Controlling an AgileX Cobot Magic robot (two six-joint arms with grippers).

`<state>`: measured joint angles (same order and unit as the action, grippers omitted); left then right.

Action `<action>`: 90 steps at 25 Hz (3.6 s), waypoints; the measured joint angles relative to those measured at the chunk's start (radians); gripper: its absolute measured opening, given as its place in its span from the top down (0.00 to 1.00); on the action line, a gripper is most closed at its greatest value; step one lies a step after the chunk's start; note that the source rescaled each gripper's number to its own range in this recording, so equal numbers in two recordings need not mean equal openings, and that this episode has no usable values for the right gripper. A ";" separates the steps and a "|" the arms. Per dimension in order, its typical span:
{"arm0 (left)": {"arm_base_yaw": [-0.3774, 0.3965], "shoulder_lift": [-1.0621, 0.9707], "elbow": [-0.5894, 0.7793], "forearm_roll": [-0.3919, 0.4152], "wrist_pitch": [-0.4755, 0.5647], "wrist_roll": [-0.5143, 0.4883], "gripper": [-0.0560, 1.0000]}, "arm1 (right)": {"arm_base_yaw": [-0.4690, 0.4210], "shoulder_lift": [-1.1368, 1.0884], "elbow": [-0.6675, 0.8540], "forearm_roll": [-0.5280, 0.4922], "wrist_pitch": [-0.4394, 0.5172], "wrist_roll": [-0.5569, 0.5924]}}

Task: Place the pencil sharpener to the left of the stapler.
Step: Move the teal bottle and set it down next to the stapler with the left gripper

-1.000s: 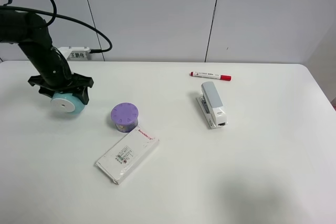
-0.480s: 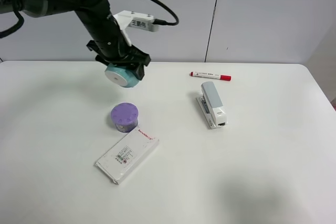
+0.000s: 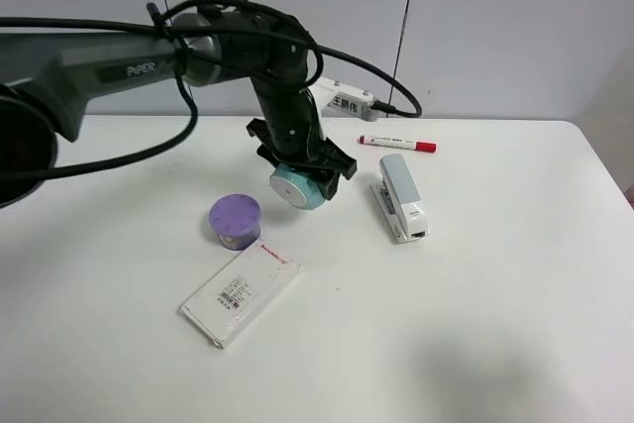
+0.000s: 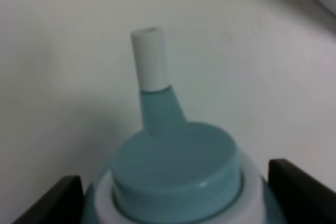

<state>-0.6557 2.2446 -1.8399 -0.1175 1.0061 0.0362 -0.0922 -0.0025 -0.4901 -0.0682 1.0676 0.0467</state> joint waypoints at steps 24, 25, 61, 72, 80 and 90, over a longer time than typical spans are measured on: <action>-0.064 0.262 -0.361 -0.022 0.114 -0.010 0.94 | 0.000 0.000 0.000 0.000 0.000 0.000; -0.064 0.268 -0.361 -0.022 0.112 -0.010 0.94 | 0.000 0.000 0.000 0.000 0.000 0.000; -0.063 0.321 -0.369 -0.030 0.088 -0.009 0.94 | 0.000 0.000 0.000 0.000 0.000 0.000; -0.064 0.322 -0.369 -0.052 0.058 0.030 0.73 | 0.000 0.000 0.000 0.000 0.000 0.000; -0.064 0.324 -0.369 -0.064 0.030 0.032 0.67 | 0.000 0.000 0.000 0.000 0.000 0.000; -0.064 0.321 -0.369 -0.074 -0.015 0.029 0.03 | 0.000 0.000 0.000 0.000 0.000 0.000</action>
<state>-0.7201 2.5659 -2.2090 -0.1918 0.9907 0.0648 -0.0922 -0.0025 -0.4901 -0.0679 1.0676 0.0467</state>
